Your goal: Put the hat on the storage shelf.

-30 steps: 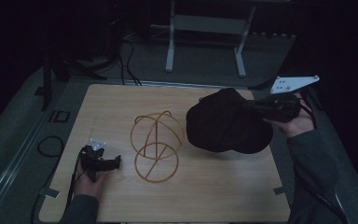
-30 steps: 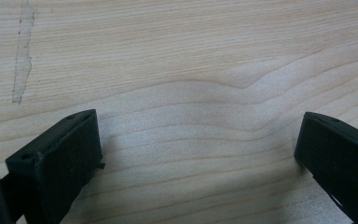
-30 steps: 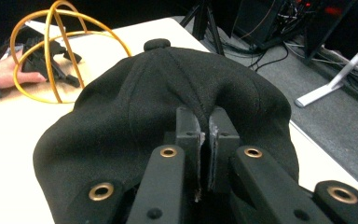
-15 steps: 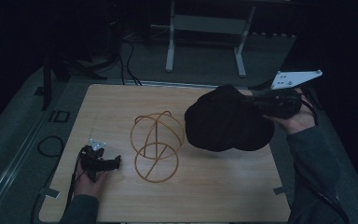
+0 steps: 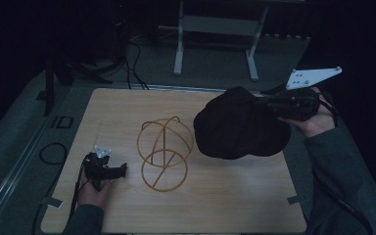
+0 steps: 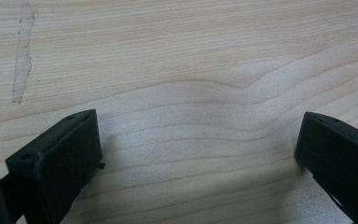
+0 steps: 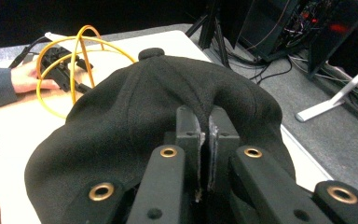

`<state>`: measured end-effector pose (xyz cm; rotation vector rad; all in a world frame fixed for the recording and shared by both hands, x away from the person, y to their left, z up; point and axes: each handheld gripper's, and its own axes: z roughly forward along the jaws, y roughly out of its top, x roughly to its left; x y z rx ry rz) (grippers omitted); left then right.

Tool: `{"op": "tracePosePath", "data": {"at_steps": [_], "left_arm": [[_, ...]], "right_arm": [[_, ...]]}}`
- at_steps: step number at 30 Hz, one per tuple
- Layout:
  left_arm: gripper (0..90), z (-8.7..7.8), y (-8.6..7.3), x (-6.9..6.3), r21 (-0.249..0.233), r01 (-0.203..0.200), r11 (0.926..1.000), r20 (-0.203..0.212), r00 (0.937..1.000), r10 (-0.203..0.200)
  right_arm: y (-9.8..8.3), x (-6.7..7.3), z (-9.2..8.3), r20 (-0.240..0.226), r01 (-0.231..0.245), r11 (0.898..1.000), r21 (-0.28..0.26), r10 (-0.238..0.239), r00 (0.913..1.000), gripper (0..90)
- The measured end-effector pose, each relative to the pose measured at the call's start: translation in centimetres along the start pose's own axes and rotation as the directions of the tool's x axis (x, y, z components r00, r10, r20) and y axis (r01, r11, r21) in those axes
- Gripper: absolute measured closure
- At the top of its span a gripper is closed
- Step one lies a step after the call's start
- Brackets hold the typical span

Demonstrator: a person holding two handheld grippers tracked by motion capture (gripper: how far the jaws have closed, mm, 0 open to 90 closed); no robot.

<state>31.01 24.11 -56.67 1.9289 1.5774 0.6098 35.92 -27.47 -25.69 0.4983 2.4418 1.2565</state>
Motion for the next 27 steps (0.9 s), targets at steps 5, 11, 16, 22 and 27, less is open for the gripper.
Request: {"op": "tracePosePath", "data": {"at_steps": [5,11,16,22,27], "left_arm": [[0.1,0.0,0.0,0.0,-0.001,0.000,1.0000,0.000,1.0000,0.000],[0.1,0.0,0.0,0.0,-0.001,0.000,1.0000,0.000,1.0000,0.000],[0.1,0.0,0.0,0.0,-0.002,-0.001,1.0000,-0.001,1.0000,0.001],[0.1,0.0,0.0,0.0,-0.002,-0.001,1.0000,-0.001,1.0000,0.001],[0.1,0.0,0.0,0.0,-0.001,0.000,1.0000,0.000,1.0000,0.000]], "right_arm": [[0.8,0.2,-0.1,-0.001,0.018,1.000,0.004,-0.018,0.9998,85.7],[1.6,0.4,-0.4,0.004,0.031,1.000,-0.008,-0.031,0.9995,85.7],[2.3,0.5,-0.5,0.005,0.038,0.999,-0.031,-0.038,0.9993,85.8],[3.2,0.7,-0.5,0.004,0.047,0.997,-0.054,-0.047,0.9989,85.7],[3.8,0.8,-0.3,0.001,0.051,0.996,-0.071,-0.051,0.9987,85.8]]}}
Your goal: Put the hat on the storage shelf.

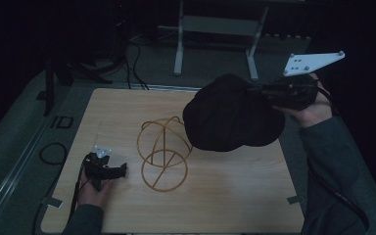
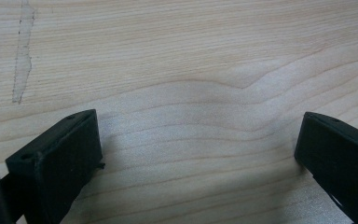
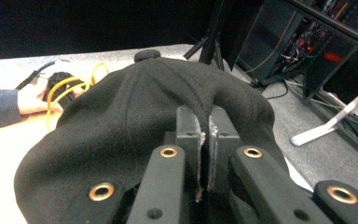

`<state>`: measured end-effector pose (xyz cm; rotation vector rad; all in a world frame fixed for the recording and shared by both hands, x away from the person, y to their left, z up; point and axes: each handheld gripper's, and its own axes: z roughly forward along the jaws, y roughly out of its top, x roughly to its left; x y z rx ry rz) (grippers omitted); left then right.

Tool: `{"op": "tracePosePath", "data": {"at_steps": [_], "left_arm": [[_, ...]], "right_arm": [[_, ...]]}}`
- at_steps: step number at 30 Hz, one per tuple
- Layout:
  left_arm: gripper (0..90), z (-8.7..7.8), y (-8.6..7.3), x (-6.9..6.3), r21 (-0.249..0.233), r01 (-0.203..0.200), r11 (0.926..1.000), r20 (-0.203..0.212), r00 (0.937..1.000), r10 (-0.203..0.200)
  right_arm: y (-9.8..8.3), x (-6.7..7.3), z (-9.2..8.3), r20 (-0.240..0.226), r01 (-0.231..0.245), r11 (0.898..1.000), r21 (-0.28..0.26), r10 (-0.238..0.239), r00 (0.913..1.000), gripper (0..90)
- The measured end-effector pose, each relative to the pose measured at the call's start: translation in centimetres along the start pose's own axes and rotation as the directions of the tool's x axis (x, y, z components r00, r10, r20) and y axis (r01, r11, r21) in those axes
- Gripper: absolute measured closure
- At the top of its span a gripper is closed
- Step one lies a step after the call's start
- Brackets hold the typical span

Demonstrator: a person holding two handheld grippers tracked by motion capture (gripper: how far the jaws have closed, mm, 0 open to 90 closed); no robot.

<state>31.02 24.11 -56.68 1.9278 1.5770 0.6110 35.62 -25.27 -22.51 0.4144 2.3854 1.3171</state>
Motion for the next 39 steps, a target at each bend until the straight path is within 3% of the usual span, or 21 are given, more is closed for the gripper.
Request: {"op": "tracePosePath", "data": {"at_steps": [6,27,39], "left_arm": [[0.1,0.0,0.0,0.0,0.001,-0.003,1.0000,-0.001,1.0000,0.003],[0.1,0.0,0.0,0.0,0.001,0.000,1.0000,0.000,1.0000,0.000],[0.1,0.0,0.0,0.0,0.002,-0.001,1.0000,0.000,1.0000,0.001]], "right_arm": [[1.2,0.5,0.5,-0.007,0.016,1.000,-0.020,-0.016,0.9998,85.8],[2.7,1.5,2.8,-0.033,0.016,0.992,-0.123,-0.020,0.9992,86.0],[3.2,1.9,4.6,-0.052,0.005,0.991,-0.131,-0.012,0.9986,86.0]]}}
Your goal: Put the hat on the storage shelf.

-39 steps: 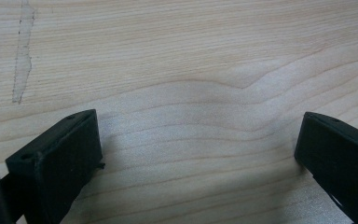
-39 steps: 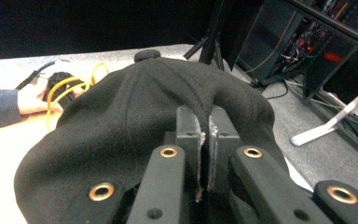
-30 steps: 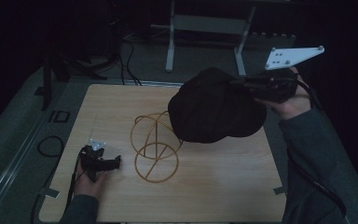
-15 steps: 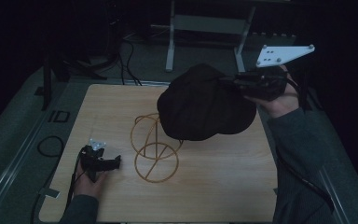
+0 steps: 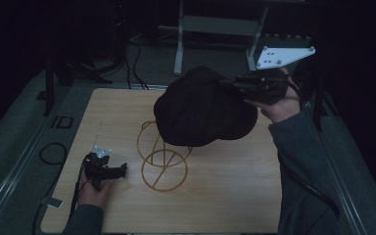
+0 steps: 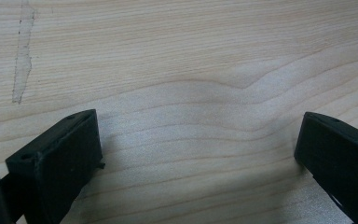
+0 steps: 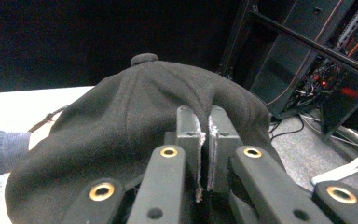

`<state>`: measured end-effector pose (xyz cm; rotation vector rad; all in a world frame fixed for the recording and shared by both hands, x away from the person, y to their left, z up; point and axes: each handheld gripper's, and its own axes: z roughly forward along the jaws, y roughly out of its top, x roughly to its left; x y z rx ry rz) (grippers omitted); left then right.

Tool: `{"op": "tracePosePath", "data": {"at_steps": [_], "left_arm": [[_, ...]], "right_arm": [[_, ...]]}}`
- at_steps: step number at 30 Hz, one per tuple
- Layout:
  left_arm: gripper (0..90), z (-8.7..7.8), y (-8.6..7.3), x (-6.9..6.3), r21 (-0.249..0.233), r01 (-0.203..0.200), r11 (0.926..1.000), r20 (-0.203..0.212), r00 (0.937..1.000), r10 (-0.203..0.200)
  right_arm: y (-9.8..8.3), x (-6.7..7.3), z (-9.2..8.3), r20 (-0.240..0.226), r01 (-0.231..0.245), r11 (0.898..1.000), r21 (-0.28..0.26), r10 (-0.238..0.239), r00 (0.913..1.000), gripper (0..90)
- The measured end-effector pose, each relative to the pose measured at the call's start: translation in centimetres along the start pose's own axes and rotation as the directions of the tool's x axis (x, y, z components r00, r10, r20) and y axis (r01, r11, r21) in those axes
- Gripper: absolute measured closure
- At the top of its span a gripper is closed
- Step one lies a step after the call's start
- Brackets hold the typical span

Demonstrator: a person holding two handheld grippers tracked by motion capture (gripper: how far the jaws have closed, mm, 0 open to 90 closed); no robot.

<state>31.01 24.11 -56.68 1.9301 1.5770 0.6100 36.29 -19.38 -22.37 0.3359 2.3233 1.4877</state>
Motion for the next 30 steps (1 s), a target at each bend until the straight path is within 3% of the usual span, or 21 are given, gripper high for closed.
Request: {"op": "tracePosePath", "data": {"at_steps": [11,30], "left_arm": [[0.1,0.0,0.0,0.0,0.000,0.001,1.0000,0.000,1.0000,-0.001],[0.1,0.0,0.0,0.0,0.000,0.001,1.0000,0.000,1.0000,-0.001]], "right_arm": [[0.7,0.7,1.6,-0.029,0.010,1.000,0.000,-0.010,0.9995,85.9],[0.3,1.8,5.0,-0.096,0.004,1.000,0.011,-0.003,0.9954,85.9]]}}
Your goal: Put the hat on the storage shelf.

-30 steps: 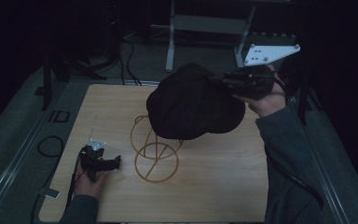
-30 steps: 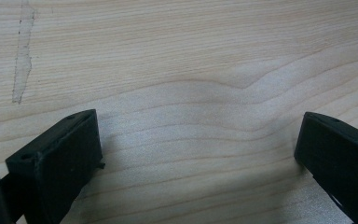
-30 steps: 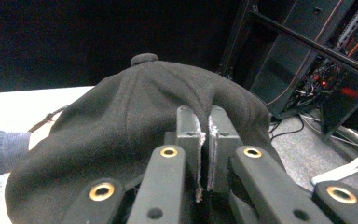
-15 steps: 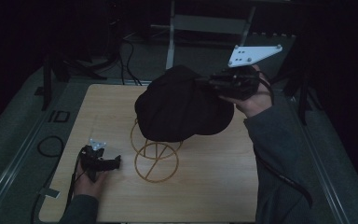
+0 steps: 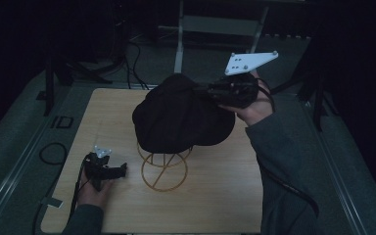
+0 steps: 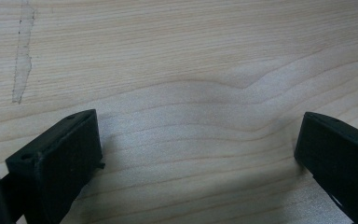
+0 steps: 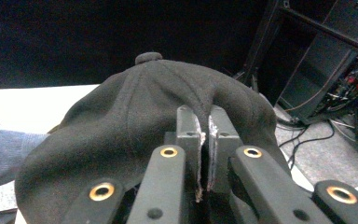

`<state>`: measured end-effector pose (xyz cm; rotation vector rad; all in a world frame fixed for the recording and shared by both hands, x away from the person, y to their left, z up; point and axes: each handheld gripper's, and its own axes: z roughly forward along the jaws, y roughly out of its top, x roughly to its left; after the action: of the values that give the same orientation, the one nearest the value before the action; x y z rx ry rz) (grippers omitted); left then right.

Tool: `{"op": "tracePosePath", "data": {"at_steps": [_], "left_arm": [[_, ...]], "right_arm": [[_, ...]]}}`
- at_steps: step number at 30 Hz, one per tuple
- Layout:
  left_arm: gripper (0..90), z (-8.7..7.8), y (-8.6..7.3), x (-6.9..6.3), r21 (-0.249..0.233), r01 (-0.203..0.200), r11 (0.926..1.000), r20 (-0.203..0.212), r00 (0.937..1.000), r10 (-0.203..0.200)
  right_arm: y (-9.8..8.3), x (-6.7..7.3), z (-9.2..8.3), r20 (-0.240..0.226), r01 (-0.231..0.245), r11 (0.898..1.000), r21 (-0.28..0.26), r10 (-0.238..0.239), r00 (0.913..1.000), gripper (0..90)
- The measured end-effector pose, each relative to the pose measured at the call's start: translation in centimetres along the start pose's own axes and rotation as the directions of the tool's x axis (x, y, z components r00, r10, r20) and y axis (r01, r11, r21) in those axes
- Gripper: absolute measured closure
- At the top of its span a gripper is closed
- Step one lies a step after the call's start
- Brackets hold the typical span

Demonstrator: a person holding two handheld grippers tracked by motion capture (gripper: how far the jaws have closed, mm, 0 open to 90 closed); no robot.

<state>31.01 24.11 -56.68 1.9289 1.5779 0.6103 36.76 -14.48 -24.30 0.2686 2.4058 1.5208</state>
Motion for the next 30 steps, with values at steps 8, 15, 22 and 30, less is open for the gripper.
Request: {"op": "tracePosePath", "data": {"at_steps": [8,15,22,30], "left_arm": [[0.1,0.0,0.0,0.0,0.000,-0.002,1.0000,-0.001,1.0000,0.002],[0.1,0.0,0.0,0.0,-0.001,0.000,1.0000,0.000,1.0000,0.000],[0.1,0.0,0.0,0.0,0.001,-0.002,1.0000,0.001,1.0000,0.002],[0.1,0.0,0.0,0.0,0.000,-0.001,1.0000,0.000,1.0000,0.001]], "right_arm": [[-0.8,0.1,1.0,-0.020,-0.015,1.000,0.015,0.015,0.9997,85.9],[-1.9,0.4,2.2,-0.047,-0.017,0.999,0.043,0.019,0.9987,85.9],[-3.0,1.0,3.4,-0.084,-0.009,0.996,0.086,0.016,0.9963,85.8],[-4.4,1.3,5.0,-0.117,-0.005,0.990,0.140,0.022,0.9929,85.4]]}}
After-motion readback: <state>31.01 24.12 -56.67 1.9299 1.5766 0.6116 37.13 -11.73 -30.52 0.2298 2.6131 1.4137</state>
